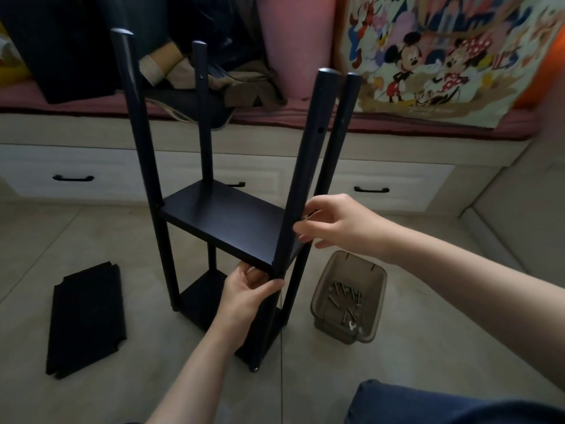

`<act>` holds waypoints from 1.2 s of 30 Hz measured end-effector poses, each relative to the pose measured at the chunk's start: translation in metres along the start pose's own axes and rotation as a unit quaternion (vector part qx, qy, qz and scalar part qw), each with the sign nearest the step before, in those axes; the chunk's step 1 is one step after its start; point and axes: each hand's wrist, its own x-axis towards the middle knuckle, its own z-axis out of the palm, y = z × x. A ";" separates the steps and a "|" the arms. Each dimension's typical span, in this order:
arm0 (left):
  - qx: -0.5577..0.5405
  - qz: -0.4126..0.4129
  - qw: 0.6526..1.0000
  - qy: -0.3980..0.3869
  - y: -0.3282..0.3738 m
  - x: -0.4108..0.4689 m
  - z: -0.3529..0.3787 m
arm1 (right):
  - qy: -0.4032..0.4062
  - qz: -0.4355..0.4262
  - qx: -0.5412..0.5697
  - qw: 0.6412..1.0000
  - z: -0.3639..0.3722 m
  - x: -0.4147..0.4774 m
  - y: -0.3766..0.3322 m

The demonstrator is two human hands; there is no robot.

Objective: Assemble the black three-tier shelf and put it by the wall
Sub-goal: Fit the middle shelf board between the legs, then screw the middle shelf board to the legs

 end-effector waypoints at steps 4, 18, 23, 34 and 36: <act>-0.014 0.000 1.000 0.008 -0.002 0.006 0.007 | -0.012 0.046 0.002 0.999 -0.019 -0.009 0.052; -0.013 -0.023 0.998 0.058 -0.005 0.015 0.022 | -0.041 0.289 -0.117 0.949 0.030 0.042 0.286; -0.031 -0.013 0.997 0.064 -0.007 0.024 0.025 | -0.070 0.307 -0.170 0.934 0.051 0.077 0.330; -0.053 -0.016 0.995 0.084 -0.004 0.035 0.033 | -0.052 0.264 -0.242 0.932 0.087 0.090 0.383; -0.053 -0.016 0.995 0.082 -0.003 0.035 0.035 | -0.058 0.254 -0.271 0.926 0.091 0.090 0.382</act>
